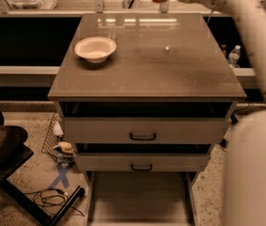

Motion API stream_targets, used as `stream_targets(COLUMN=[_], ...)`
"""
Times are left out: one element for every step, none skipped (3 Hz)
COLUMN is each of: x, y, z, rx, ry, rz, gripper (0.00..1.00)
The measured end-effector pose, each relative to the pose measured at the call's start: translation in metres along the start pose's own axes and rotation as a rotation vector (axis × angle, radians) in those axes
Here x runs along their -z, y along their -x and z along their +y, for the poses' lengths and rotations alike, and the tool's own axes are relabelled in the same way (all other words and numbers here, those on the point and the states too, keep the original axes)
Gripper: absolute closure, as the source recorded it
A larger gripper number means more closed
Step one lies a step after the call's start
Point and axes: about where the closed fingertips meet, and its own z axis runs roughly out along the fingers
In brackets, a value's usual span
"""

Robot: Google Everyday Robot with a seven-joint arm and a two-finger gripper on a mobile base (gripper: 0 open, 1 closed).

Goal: Place coke can into bottom drawer

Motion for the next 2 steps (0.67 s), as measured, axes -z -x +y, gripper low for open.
stream_targets(x=[0.121, 0.168], y=[0.104, 0.112], z=[0.004, 0.053], rx=[0.024, 0.039], ry=[-0.107, -0.069], rz=[-0.124, -0.128], gripper=[1.00, 1.00])
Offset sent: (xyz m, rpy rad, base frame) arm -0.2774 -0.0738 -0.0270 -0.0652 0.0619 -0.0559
